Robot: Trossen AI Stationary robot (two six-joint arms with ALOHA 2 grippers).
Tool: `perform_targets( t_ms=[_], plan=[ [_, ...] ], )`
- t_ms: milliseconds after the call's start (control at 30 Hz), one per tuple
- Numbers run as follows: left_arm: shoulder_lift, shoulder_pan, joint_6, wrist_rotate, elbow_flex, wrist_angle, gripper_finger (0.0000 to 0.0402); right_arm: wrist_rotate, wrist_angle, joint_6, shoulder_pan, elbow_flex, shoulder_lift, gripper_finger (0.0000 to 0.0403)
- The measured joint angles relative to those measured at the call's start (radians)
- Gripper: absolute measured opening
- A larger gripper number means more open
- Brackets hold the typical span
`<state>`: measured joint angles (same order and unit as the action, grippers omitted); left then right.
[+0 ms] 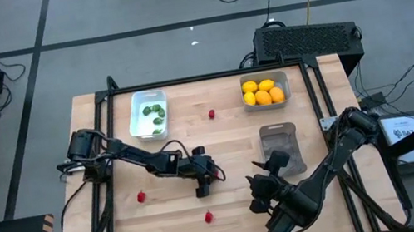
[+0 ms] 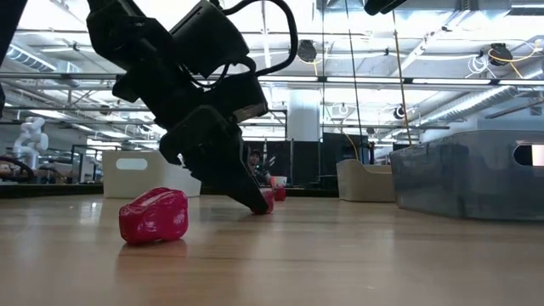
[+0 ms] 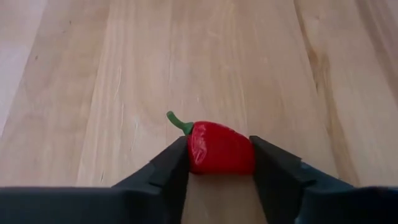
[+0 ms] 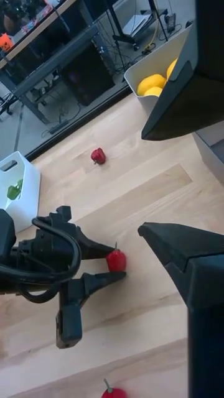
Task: Sort produce into baskets
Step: Put the red chili pepper into the black bin
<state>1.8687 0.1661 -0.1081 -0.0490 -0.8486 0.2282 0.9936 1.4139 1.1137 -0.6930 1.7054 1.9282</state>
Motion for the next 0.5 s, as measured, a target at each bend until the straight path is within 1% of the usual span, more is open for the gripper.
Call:
perform_targets(
  t_ms=[100,167,233,367,500],
  plan=[
    [0.0,0.0,0.009,0.0,0.0,-0.001,0.0133,0.0,0.0,0.0,0.0,0.0,0.0,0.0217],
    [0.0,0.0,0.011,0.0,0.0,0.003,0.0127,0.0,0.0,0.0,0.0,0.0,0.0,0.0217],
    [0.0,0.0,0.014,-0.003,0.0,0.034,0.0127,0.0,0.0,0.0,0.0,0.0,0.0,0.0217],
    [0.0,-0.009,0.044,-0.009,-0.01,0.163,0.0129,0.0,0.0,-0.01,0.002,0.0,0.0,0.0217],
    [0.005,-0.028,0.076,-0.023,-0.074,0.267,0.0129,0.001,0.0,-0.018,0.012,0.0,0.0,0.0217]
  ],
)
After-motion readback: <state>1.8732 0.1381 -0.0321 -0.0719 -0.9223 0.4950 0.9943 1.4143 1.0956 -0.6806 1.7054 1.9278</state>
